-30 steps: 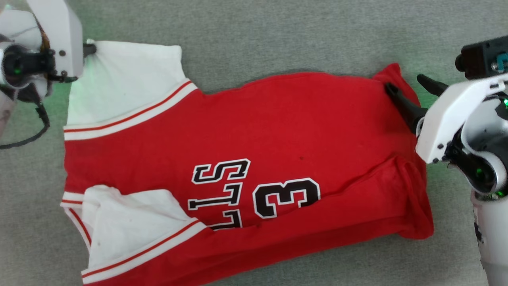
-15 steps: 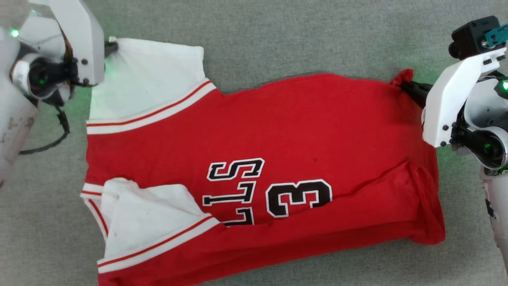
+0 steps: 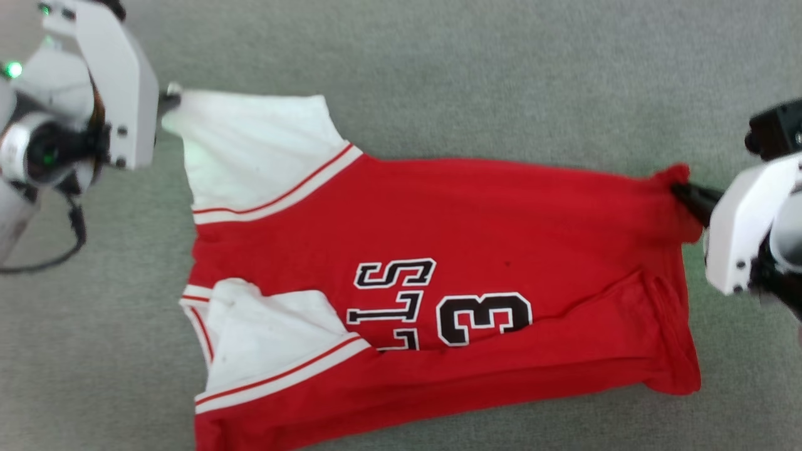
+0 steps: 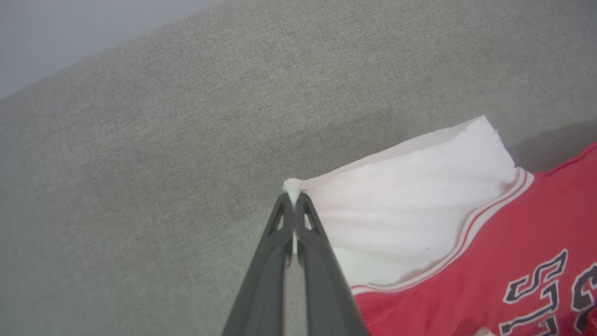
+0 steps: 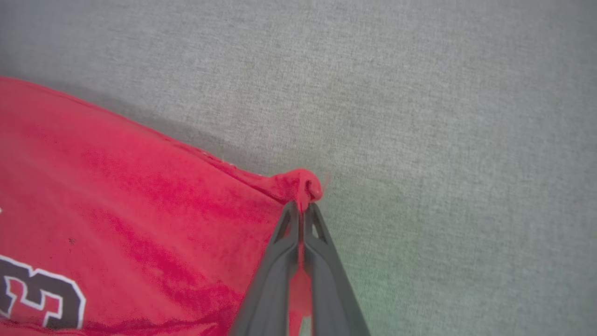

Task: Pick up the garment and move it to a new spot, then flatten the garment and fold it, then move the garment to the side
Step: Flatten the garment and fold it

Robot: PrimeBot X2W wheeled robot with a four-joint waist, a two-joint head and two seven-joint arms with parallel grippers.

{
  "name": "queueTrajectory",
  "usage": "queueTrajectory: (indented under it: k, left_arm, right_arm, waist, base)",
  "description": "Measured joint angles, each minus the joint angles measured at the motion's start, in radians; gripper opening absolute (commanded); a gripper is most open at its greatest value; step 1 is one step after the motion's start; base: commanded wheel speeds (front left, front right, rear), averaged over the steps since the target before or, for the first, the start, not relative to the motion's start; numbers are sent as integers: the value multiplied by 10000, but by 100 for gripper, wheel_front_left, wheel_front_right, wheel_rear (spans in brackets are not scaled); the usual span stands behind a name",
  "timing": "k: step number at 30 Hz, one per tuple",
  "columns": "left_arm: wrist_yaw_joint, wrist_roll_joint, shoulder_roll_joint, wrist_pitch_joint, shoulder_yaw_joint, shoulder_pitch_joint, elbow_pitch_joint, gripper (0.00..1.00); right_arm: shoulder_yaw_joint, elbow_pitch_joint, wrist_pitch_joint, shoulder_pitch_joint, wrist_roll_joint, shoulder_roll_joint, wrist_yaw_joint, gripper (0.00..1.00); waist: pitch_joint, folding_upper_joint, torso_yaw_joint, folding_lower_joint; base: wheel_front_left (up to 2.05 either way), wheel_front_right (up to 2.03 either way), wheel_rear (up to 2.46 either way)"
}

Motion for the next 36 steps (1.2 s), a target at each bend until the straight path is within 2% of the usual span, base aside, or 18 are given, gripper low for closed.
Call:
queueTrajectory:
  k: [4,13,17,19,22,24,28,29,30,31,32,34,36]
  left_arm:
    - [765,-196,813,403,-31,629,-1737,0]
    - [3028,-995,2911,483,-217,2970,-6339,0]
    - [3822,-1400,3348,42,-403,4123,-7651,0]
    - [4029,-1651,3367,-199,-529,4631,-7823,0]
    - [4071,-1896,3206,-489,-729,5257,-7829,0]
    - [4010,-2067,2951,-596,-853,5519,-7609,0]
    - [3586,-2121,2382,-917,-993,5753,-6719,0]
    - [3473,-2090,2259,-1028,-991,5753,-6502,14]
    - [3369,-2034,2155,-1037,-1030,5753,-6295,37]
    - [3277,-2031,2056,-1035,-1074,5757,-6117,59]
    - [3160,-2031,1973,-1066,-1089,5774,-6008,81]
    - [2972,-1960,1906,-1244,-1051,5769,-5877,100]
    - [2861,-1881,1935,-1350,-1011,5762,-5799,100]
  right_arm:
    - [-213,-462,192,822,261,-148,0,0]
    - [-627,-1170,765,2416,504,-249,0,0]
    - [-725,-1149,951,3014,510,-221,0,0]
    - [-734,-1005,972,3190,495,-169,0,0]
    - [-644,-754,930,3325,485,-58,0,0]
    - [-548,-562,895,3315,451,4,0,0]
    - [-451,-115,755,3203,382,282,0,0]
    - [-546,38,725,3119,307,428,0,2]
    - [-660,211,732,3049,222,545,0,31]
    - [-679,326,798,3034,180,600,-2,49]
    - [-675,397,848,3033,121,656,-2,100]
    - [-662,479,867,2941,6,752,-2,100]
    - [-763,485,677,2810,-38,907,0,100]
  waist:
    - [-423,0,170,0]
    - [-1194,0,506,-1]
    - [-1372,0,621,-1]
    - [-1442,-1,648,-1]
    - [-1540,0,653,-1]
    - [-1606,-1,651,-1]
    - [-1779,0,641,-1]
    - [-1829,-1,634,0]
    - [-1884,-1,629,0]
    - [-1943,0,628,0]
    - [-2005,0,629,-1]
    - [-2144,0,633,-1]
    - [-2293,0,645,0]
  base:
    - [0,0,0]
    - [0,0,0]
    - [0,0,0]
    - [0,0,0]
    - [0,0,0]
    - [0,0,0]
    - [0,0,0]
    - [0,0,0]
    - [0,0,0]
    - [0,0,0]
    - [0,0,0]
    - [0,0,0]
    - [0,0,0]
